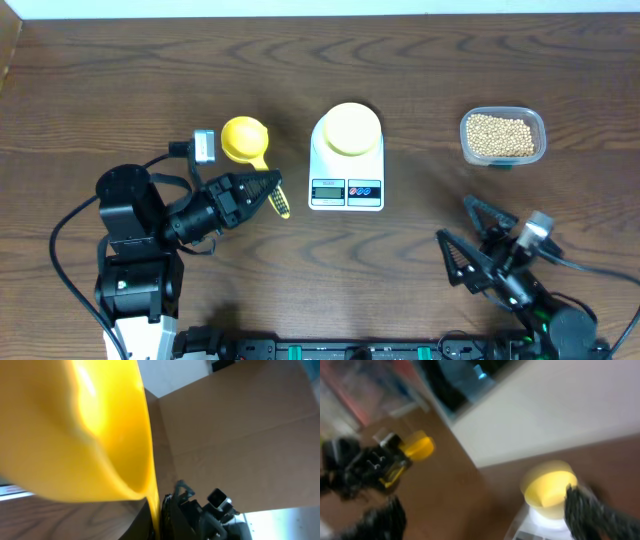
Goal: Scoop item into bowl and weigh 50g on scale
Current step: 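Lift the scoop with the left gripper and raise the right arm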
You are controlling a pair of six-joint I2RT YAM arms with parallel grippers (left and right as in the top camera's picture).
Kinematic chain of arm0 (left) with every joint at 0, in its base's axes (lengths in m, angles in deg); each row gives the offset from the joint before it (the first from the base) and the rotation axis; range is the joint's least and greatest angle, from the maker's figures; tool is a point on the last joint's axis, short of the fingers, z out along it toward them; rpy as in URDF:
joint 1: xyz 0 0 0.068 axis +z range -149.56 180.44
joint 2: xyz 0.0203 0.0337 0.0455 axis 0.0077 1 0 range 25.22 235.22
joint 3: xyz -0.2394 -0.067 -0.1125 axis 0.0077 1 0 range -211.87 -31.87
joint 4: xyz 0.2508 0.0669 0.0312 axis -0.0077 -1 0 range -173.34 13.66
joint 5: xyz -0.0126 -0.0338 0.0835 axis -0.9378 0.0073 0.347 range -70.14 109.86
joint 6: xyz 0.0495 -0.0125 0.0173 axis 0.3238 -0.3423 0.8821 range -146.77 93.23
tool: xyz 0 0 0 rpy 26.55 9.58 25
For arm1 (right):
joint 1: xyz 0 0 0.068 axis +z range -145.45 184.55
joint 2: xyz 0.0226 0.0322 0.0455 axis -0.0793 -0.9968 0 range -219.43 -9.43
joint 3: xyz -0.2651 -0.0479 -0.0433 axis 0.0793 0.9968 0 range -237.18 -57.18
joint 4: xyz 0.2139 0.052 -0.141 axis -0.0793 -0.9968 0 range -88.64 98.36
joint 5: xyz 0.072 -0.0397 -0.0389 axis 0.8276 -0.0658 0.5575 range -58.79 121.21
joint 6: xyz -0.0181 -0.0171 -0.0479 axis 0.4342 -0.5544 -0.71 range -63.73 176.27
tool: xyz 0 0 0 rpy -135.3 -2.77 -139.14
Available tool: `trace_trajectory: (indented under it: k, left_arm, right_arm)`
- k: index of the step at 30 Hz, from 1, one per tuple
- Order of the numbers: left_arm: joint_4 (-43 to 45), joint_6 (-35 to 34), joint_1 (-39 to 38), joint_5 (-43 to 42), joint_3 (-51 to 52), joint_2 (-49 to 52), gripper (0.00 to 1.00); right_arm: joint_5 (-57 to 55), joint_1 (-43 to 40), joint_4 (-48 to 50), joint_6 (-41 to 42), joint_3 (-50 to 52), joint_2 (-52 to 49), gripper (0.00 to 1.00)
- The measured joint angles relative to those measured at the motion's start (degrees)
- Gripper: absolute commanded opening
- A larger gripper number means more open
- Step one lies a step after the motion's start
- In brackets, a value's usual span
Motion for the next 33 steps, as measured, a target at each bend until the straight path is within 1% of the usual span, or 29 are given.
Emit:
trace_trajectory:
  k: [1, 3, 6, 10, 13, 17, 19, 22, 24, 25, 26, 31, 33]
  left_arm:
    - [2.0, -0.8, 0.0, -0.2, 0.0, 0.0, 0.07]
    - [5.2, -2.5, 0.0, -0.5, 0.0, 0.0, 0.07]
    - [8.8, -5.2, 0.0, -0.7, 0.0, 0.1, 0.07]
    - [11.7, -9.0, -0.1, -0.4, 0.0, 0.0, 0.07]
    - [11.9, -10.9, -1.3, 1.2, 0.0, 0.1, 0.07]
    - [12.0, -12.1, -5.7, 5.2, 0.0, 0.1, 0.07]
    - [12.2, -13.0, -8.5, 7.8, 0.0, 0.2, 0.07]
    - [14.6, -14.4, -12.0, 11.2, 0.0, 1.1, 0.07]
    - [18.5, -16.0, -14.8, 13.9, 0.0, 2.4, 0.07]
    - [20.0, -16.9, -16.0, 14.9, 0.0, 3.0, 0.07]
    - [23.8, -17.8, -17.7, 16.5, 0.1, 4.0, 0.07]
    - [39.1, -21.4, -25.5, 22.9, -0.1, 9.4, 0.07]
    - [42.3, -22.7, -28.1, 25.0, -0.1, 11.5, 0.07]
  right_arm:
    - [0.2, 0.0, 5.1, 2.1, -0.3, -0.2, 0.99]
    - [0.4, 0.0, 5.2, 4.3, -2.1, 0.1, 0.99]
    - [-0.1, 0.0, -1.7, 6.1, -5.7, -0.5, 0.99]
    - [-0.7, 0.0, -12.2, 5.7, -14.1, -5.5, 0.99]
    - [-0.9, 0.0, -21.0, 3.2, -22.4, -11.1, 0.99]
    - [-1.4, 0.0, -33.9, -1.0, -35.1, -20.7, 0.99]
    - [-1.1, 0.0, -35.8, -2.1, -39.2, -25.2, 0.99]
    - [-0.2, 0.0, -34.9, -1.6, -41.3, -28.9, 0.99]
    - [2.0, 0.0, -34.8, 2.0, -41.6, -31.0, 0.99]
    - [3.1, 0.0, -34.8, 3.7, -41.6, -31.7, 0.91]
    - [4.7, 0.0, -34.8, 6.5, -41.6, -32.5, 0.90]
    - [8.5, 0.0, -34.8, 16.1, -41.6, -34.2, 0.92]
    - [9.4, 0.0, -34.8, 18.9, -41.6, -34.3, 0.92]
